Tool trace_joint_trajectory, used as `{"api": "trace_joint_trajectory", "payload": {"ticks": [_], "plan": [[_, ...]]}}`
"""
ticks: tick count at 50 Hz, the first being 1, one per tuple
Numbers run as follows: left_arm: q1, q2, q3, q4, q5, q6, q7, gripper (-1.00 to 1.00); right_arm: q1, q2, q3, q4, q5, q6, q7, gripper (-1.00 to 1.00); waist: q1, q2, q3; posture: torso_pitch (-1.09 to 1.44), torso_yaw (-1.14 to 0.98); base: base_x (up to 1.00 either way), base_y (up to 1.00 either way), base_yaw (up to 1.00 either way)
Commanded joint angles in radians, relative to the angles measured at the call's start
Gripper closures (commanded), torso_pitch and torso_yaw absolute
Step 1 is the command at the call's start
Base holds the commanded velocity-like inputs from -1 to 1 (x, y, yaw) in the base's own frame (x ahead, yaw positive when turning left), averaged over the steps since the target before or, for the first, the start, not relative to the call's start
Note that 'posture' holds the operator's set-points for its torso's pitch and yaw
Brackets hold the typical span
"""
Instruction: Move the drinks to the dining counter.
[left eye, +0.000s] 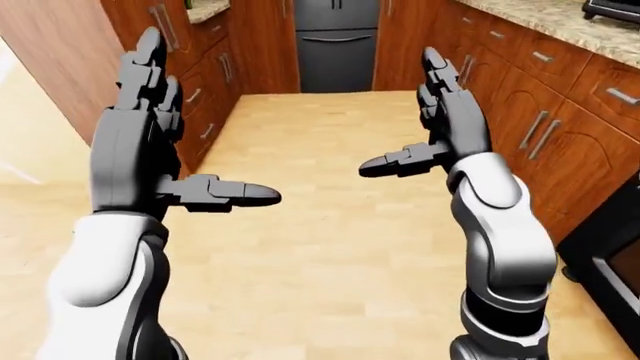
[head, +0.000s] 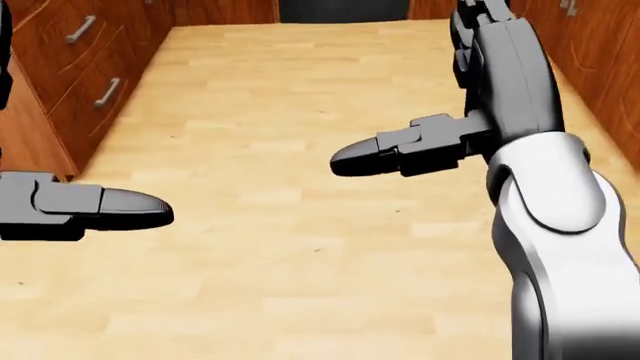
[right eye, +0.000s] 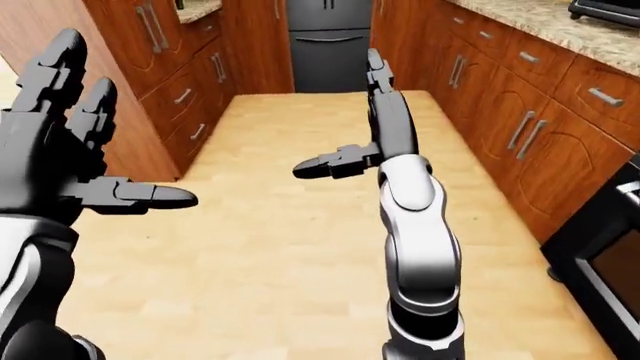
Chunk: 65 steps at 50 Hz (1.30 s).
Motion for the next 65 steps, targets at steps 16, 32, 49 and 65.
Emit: {"api": "trace_joint_trajectory", "payload": {"ticks": [16,32,49,65], "plan": [[-0.025,-0.011,-0.014,-0.014,0.019,-0.041,0.007,-1.00,-0.024,-0.012,-0.007,-0.045,-0.011,-0.059,0.005,-1.00,-0.025,-0.101,-0.016,0.00,0.00,0.93,0.00,0.00],[-0.016,-0.010,-0.003,-0.023,0.011,-0.040,0.004,-1.00,-0.010,0.002,0.004,-0.045,-0.026,-0.075,0.007,-1.00,0.024,-0.002,-0.033,0.00,0.00,0.94,0.00,0.00],[-0.020,-0.005,0.002,-0.030,0.003,-0.029,0.007,-1.00,-0.010,0.004,0.003,-0.059,-0.031,-0.068,0.012,-1.00,-0.020,0.026,-0.048,0.00,0.00,0.94,0.00,0.00],[-0.023,-0.001,-0.002,-0.034,0.001,-0.024,0.009,-1.00,-0.006,0.004,0.005,-0.063,-0.031,-0.069,0.014,-1.00,-0.008,-0.096,0.014,0.00,0.00,0.94,0.00,0.00]]}}
